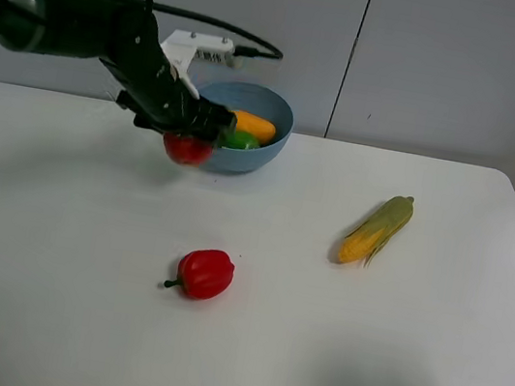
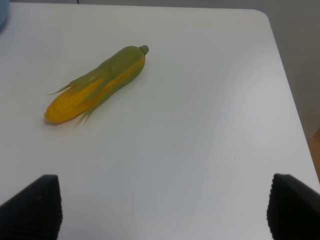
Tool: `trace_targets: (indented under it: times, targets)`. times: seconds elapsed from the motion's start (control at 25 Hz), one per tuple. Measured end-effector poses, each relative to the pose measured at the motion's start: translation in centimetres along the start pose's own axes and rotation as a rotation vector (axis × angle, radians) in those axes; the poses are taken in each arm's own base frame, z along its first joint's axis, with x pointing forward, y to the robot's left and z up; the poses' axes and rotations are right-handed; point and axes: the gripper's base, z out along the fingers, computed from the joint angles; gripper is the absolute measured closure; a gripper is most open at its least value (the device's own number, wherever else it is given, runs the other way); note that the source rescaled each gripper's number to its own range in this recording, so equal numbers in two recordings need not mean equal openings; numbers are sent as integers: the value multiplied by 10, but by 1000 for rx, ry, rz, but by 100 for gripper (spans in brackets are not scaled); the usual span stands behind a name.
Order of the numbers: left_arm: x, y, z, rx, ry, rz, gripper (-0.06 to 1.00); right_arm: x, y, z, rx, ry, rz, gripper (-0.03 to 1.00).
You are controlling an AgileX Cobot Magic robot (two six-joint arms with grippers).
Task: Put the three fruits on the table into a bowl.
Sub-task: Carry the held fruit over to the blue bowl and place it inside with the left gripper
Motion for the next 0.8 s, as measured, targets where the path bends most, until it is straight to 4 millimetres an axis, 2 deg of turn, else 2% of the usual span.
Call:
trace_targets:
  times: [0.16, 0.28, 0.44, 0.52, 0.64, 0.8]
  targets:
    - [-48, -10, -22, 29, -161, 50, 67, 0, 0, 0, 0, 0, 0, 55]
    - [-69, -12, -14, 35, -212, 73, 67, 0, 0, 0, 0, 0, 0, 55]
    - [-71, -1, 27, 12, -174, 78, 67, 0, 0, 0, 0, 0, 0, 55]
    - [-65, 3, 48, 4, -150, 80, 67, 0, 0, 0, 0, 0, 0, 55]
    - [-60, 5, 66, 2, -145, 84, 67, 0, 0, 0, 0, 0, 0, 55]
    - [-56, 6, 76, 0, -139, 84, 66, 0, 0, 0, 0, 0, 0, 55]
